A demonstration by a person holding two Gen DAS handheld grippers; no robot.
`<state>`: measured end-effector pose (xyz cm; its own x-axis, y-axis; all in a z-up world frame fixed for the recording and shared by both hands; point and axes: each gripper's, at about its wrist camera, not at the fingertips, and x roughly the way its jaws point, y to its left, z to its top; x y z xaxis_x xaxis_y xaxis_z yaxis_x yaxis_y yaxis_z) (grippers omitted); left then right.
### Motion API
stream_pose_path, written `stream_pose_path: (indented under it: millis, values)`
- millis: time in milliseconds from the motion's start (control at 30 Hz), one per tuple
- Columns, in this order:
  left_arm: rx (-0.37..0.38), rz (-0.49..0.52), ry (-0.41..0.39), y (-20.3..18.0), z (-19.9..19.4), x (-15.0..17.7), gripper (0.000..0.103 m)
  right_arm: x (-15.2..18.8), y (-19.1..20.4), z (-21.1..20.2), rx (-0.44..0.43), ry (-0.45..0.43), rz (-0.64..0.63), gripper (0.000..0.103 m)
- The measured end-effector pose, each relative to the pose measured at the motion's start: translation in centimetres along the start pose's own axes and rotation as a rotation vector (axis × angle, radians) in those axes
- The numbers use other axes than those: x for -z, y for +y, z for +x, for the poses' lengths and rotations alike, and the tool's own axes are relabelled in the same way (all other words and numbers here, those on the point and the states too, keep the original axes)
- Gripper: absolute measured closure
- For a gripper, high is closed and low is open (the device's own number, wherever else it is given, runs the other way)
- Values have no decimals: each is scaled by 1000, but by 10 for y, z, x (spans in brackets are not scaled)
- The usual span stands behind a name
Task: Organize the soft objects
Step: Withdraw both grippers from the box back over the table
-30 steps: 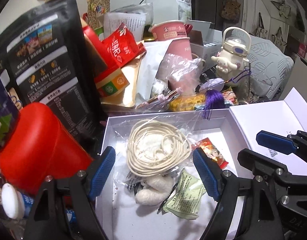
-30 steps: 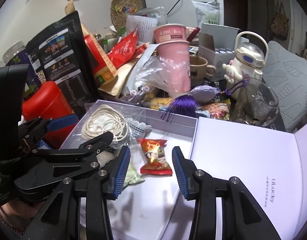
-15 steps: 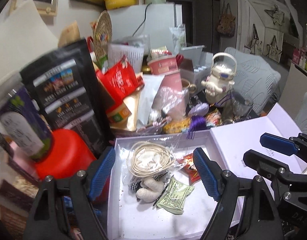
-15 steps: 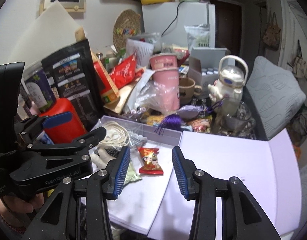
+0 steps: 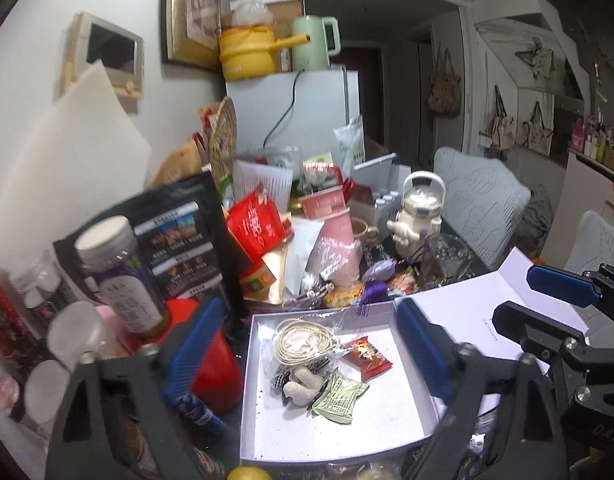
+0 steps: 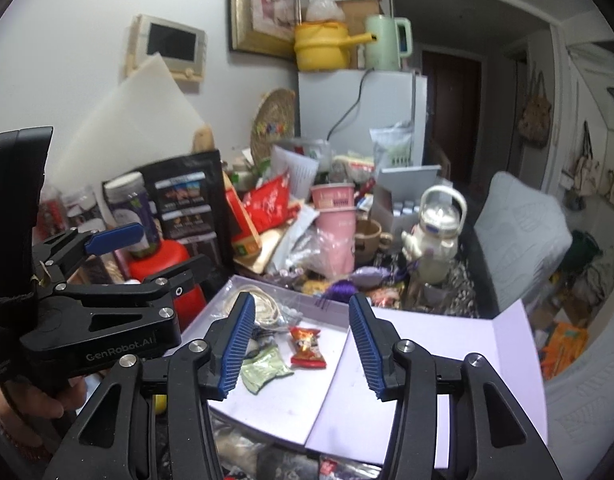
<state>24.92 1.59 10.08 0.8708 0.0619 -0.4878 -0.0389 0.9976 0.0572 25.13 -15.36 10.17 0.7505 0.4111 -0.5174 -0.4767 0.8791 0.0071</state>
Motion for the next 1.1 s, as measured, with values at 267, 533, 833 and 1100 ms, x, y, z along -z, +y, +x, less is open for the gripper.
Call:
stream_pose_path:
  millis: [267,533,833,1100]
  values:
    - [13,16,-66,-3,-49,3,1,5,13,-51,18,-65,-12,39]
    - [10,23,-88,-1,-88,17,1,21,29,-90,21,-102,-21,34]
    - [49,16,-46,4,-111,53,1,55,51,-111,18,-90,-16,34]
    - [59,16,6,8,-118,88,1,89,66,-111,9,-44,13,34]
